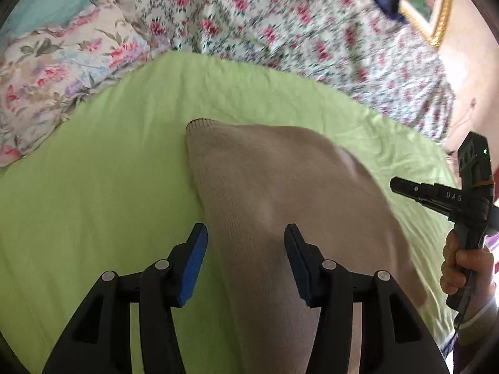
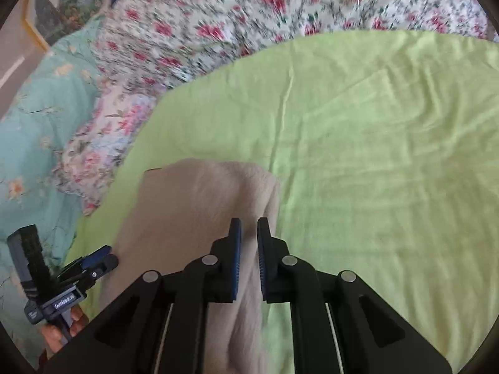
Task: Fold small clothes
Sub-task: 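Lower the bundle onto the sheet and open both grippers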
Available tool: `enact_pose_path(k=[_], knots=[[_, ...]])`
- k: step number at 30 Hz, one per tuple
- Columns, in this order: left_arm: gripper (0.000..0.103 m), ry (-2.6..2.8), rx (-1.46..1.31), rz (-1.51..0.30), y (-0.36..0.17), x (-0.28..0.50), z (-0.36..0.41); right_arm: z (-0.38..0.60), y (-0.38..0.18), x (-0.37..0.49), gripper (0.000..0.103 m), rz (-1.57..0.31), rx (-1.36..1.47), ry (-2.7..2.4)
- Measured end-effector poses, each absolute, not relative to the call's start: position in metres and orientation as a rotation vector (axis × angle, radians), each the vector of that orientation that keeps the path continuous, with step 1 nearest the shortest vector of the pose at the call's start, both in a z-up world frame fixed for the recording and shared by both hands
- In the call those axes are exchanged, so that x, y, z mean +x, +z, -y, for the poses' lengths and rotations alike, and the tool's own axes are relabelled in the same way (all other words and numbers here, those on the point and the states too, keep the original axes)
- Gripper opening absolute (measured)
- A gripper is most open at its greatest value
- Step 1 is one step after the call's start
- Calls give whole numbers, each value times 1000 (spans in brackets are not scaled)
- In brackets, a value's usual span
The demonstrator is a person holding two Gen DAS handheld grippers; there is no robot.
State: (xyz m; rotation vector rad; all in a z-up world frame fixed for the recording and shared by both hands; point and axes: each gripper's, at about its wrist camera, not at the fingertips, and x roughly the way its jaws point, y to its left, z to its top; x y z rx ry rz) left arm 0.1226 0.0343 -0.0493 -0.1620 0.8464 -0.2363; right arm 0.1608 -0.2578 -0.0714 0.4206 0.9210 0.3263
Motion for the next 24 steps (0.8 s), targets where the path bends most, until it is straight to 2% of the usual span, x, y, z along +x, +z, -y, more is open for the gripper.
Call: enact_pose_path(k=[5,12,18,24], knots=[[51,-290,-183,-849,-50,57,-36,261,-71,93,24,-930,423,357],[49,-301,-255,-873,-56,31,-36,254,-89,50,24,-956,442,327],[49,-434,-291,-786,-32,32,-23,226,-61,61,24,-886,430,432],[49,-494,-290,-850,-54,52,-8,202,-77,106,24,-921,413,427]])
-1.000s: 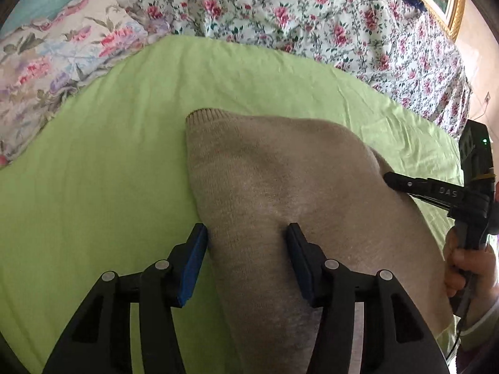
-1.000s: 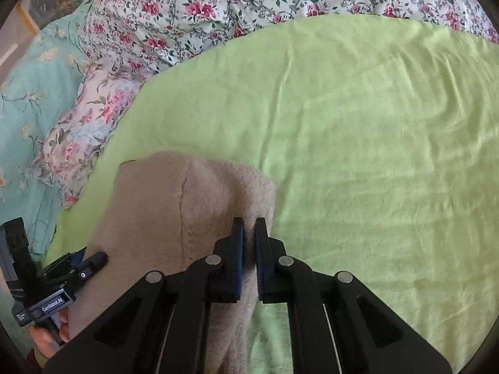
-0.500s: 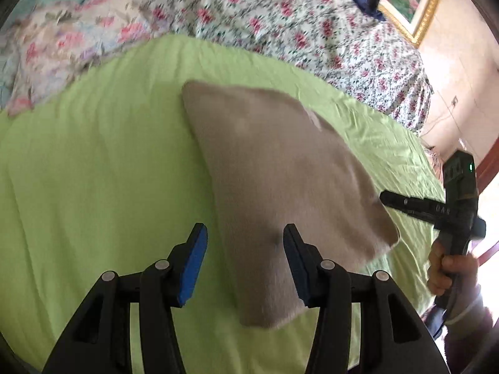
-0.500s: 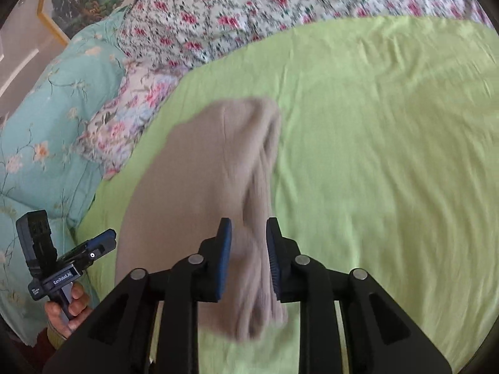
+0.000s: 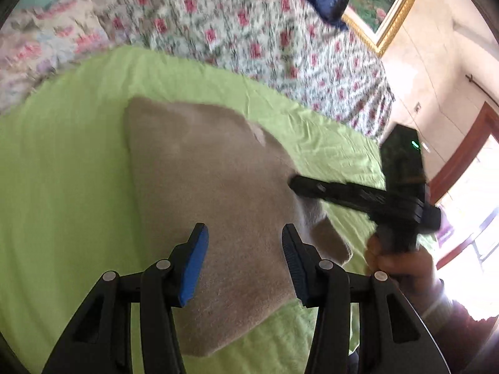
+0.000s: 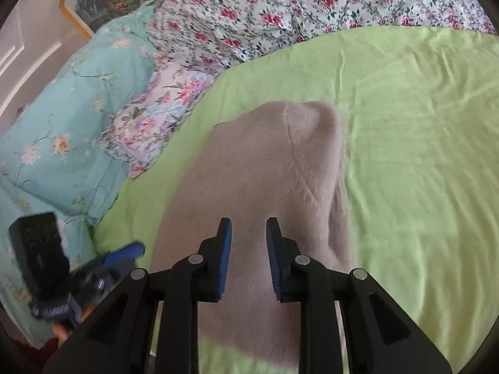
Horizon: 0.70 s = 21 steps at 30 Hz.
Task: Fold small clothes
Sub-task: 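Lower the bundle onto the sheet and open both grippers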
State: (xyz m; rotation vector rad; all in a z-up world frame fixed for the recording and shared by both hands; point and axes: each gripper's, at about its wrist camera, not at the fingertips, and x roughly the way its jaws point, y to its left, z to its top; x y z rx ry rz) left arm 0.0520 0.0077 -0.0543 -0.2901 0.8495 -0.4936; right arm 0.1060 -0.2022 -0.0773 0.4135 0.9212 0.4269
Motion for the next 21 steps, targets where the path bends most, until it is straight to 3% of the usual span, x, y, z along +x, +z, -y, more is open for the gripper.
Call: enact_pose_path(k=[2,3,4,5,15,17,19,20,21], knots=[[36,-486,-295,-899,-72,61,-5,210,-96,120,15,-961,379,338],[31,-480,-296,-915,-81,66,-3,216,-106,126,0,-983,384,315],[21,-465,-291,-921,-88,69,-1,224,-115,130,0,-986,418,304],[20,-458,-292,-920,-92,70,0,231,-119,131,0,-982,460,318],[21,-486,-258,-893,-67,32,-7,220,-82,87,4,-947,365,373],[26,-499,-224,-892,-67,15,-5,213,-77,62,5,-943,331,419],[30,-474,-182,-914,-77,5,-4,209,-83,40,12,-968,273,401],[29,-458,-169,-937,-85,4,-3,209,-91,34,22,-991,234,369],[28,-446,-164,-962,-93,5,-2,210,-101,30,23,-1015,202,332]])
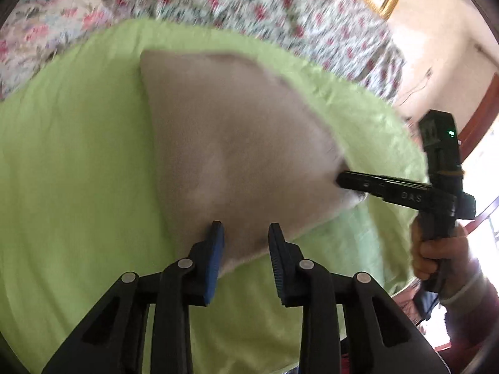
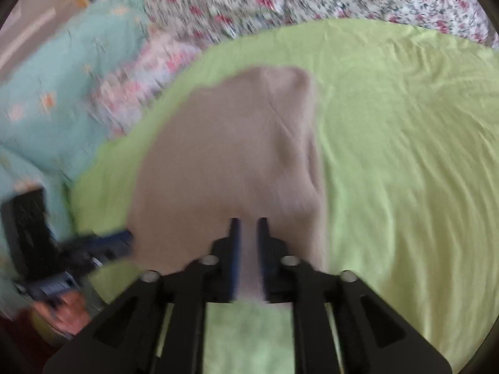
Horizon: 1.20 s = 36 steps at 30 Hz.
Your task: Fold small clothes
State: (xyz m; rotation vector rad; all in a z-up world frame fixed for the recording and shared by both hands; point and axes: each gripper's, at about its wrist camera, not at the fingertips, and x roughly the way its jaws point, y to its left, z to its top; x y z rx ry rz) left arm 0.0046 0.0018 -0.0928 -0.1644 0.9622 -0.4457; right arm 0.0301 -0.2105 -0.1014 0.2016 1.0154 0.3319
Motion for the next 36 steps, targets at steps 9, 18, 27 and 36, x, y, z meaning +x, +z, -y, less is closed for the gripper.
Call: enact_pose_path(k=[9,18,27,36], knots=[[28,-414,-176,-958,-97,3,2,222,-111,22,21,-996,234,291],[35,-395,-194,-961,-88,-9,-4,232,-102,8,23,-1007,245,250],[81,-229,-119,-886,-53,-36,-19,240,-85,-22,34,-1007,248,187],[92,-124,-36,-872,-49,-57,-24,215,-68,-62,78,-988,133,188]])
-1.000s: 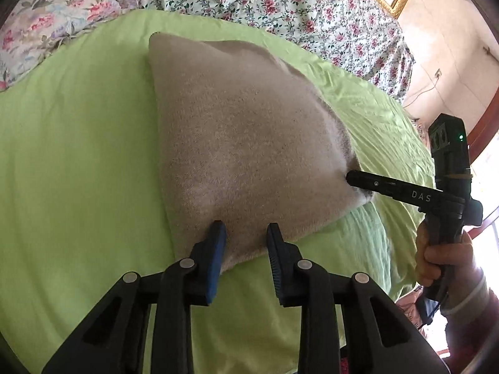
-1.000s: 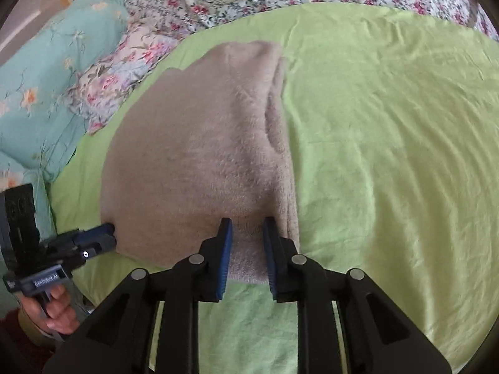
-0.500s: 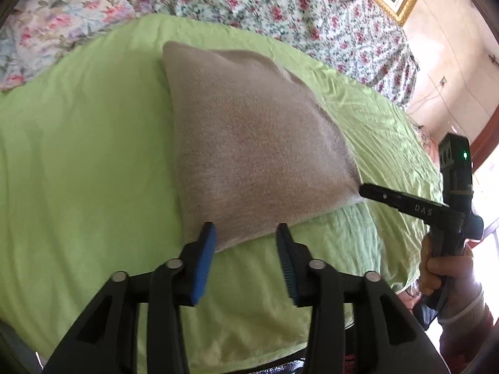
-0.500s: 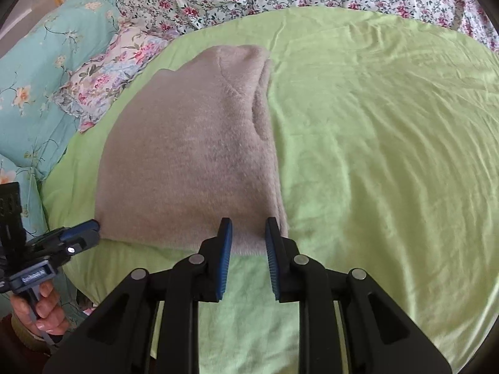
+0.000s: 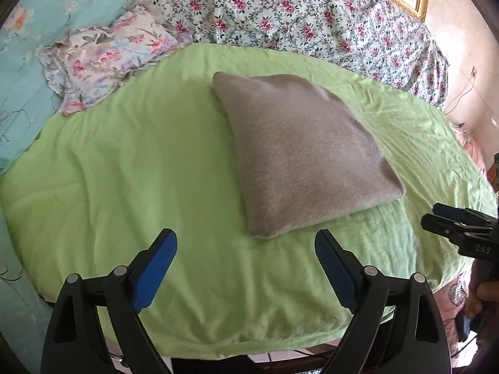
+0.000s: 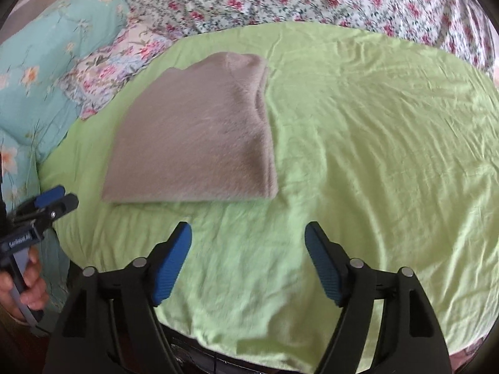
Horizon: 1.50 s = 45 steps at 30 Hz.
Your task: Fold small clothes
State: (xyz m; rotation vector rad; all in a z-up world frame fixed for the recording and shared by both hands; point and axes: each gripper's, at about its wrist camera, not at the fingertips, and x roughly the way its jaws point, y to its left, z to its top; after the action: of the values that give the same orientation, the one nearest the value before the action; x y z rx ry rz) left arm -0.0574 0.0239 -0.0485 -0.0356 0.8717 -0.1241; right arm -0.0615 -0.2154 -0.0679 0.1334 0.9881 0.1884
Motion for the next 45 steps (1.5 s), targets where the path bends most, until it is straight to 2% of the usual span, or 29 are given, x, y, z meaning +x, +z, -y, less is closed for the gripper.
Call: enact_pose_path(k=[5,16,45], knots=[[102,-100,-2,-857,-47,-70,-26,202,-67,-73,81,-996,84,210],[102,-57,60,-836,-39,-83,-28,184,-56,-84,87,-975,19,266],[102,26,124,-875,-38,3,-15,189,-50,-7,88,-959,96,292]])
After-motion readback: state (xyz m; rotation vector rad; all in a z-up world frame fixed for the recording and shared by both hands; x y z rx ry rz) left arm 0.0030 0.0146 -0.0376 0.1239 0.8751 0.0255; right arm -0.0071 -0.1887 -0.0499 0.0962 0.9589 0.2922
